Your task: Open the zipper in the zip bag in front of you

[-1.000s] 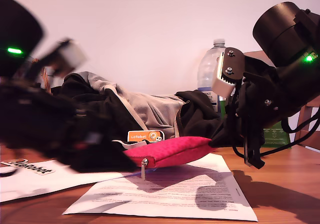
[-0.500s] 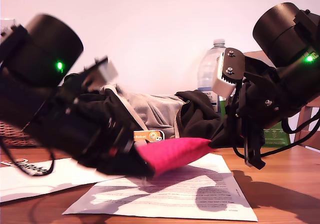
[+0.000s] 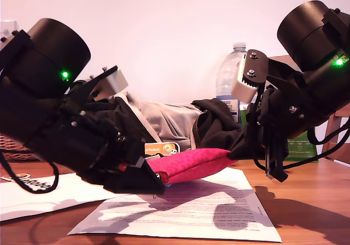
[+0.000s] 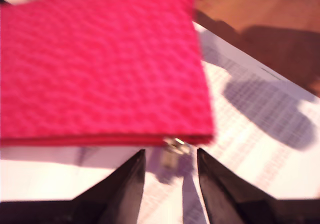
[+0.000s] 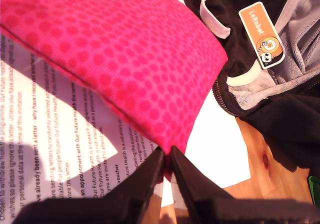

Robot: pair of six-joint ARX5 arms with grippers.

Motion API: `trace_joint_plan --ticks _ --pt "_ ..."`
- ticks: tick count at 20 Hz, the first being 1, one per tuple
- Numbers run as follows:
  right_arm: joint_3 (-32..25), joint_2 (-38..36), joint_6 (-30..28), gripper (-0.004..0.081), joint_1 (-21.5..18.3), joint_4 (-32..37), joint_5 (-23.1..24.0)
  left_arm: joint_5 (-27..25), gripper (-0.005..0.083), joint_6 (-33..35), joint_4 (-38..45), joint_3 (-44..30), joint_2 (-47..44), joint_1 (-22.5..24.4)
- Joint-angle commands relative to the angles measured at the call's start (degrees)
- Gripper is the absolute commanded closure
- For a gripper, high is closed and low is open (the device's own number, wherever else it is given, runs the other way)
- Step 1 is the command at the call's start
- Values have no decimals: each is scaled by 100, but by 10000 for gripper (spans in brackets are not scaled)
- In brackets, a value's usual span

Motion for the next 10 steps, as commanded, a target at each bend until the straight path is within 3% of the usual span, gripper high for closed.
trace_joint_plan --ticks 1,10 --pt "87 -170 35 783 -22 94 -46 -35 482 31 114 -22 46 17" --pt "87 -190 184 783 -44 118 -50 -11 482 24 369 20 463 11"
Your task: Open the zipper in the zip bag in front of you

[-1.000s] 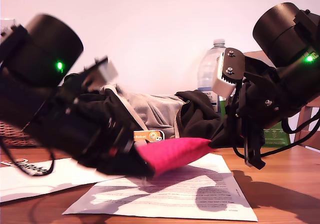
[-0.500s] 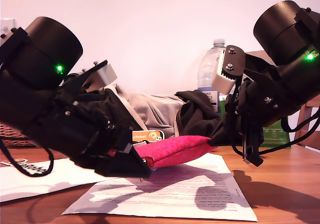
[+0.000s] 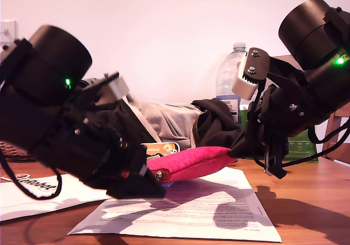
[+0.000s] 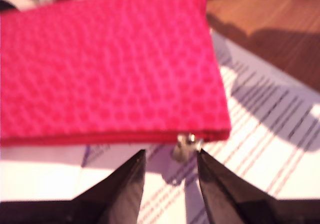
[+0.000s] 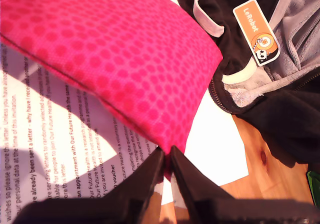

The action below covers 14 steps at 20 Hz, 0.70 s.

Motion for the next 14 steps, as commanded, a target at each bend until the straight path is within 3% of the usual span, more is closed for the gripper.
trace_joint_plan --ticks 1,10,14 --pt "87 -160 33 782 -7 96 -48 -7 482 22 68 20 157 4" --pt "87 -160 33 782 -7 92 -48 -7 527 -179 407 20 186 -20" --pt "87 -160 33 783 -7 92 -46 131 648 -177 343 20 186 -22"
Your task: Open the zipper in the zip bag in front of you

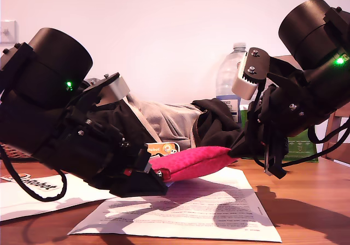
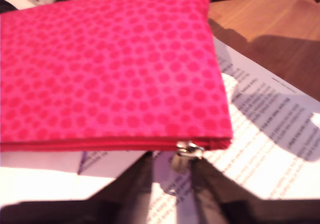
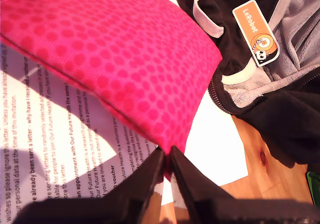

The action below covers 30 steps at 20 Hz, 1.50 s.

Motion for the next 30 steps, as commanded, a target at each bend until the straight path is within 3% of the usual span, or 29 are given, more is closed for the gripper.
trace_joint_plan --ticks 1,10,15,18,23,26,30 --pt "87 -160 33 782 -7 87 -46 48 667 -22 24 22 81 -20" --pt "87 -160 37 782 -7 83 -46 50 796 -17 -2 20 81 -17" --pt "87 -160 20 776 -7 157 9 107 796 -15 -4 20 81 -20" --pt "87 -214 -26 644 -4 452 313 144 796 -15 2 20 81 -20" --pt "87 -428 -391 640 17 413 374 361 796 -17 48 107 77 -20" --pt "87 -428 -922 591 120 50 763 503 796 -20 42 219 55 -20" --pt "87 -431 -944 583 249 -20 994 514 796 -20 33 247 42 -20"
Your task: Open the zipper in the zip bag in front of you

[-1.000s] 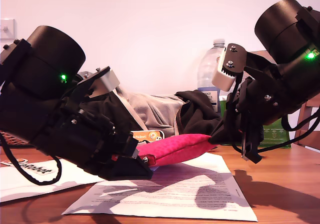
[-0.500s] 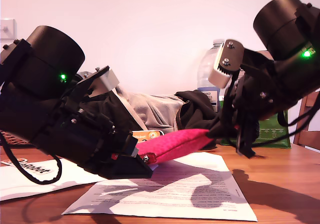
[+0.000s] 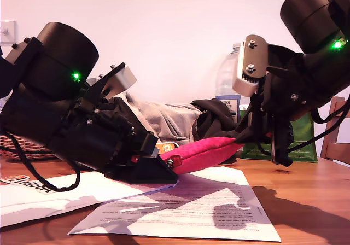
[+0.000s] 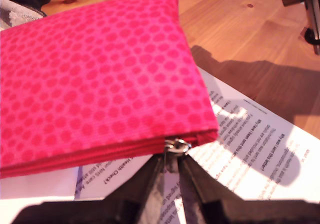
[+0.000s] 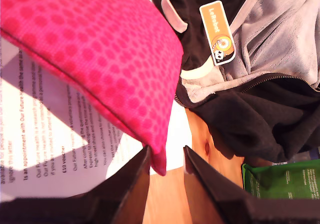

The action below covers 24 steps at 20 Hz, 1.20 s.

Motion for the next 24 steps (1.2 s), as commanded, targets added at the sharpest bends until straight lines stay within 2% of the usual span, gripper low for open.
trace_joint_plan --ticks 1,3,7,10,15,21,24 --pt "66 -55 -17 564 127 52 188 46 796 -17 48 17 37 -15" --pt "66 -118 -175 558 236 59 579 50 796 -17 48 17 35 -15" --pt "66 -479 -612 534 511 -260 619 118 796 -17 50 37 15 -13" --pt "66 -796 -621 440 879 -579 330 199 796 -24 37 37 -98 -15" --pt "63 -787 -614 419 1320 -1591 52 345 796 -190 31 37 -446 -13" --pt "63 -605 -529 422 1386 -1523 59 494 796 -323 4 42 -782 -15" --pt "63 -599 -168 457 1478 -1414 103 494 796 -339 -39 42 -789 -15"
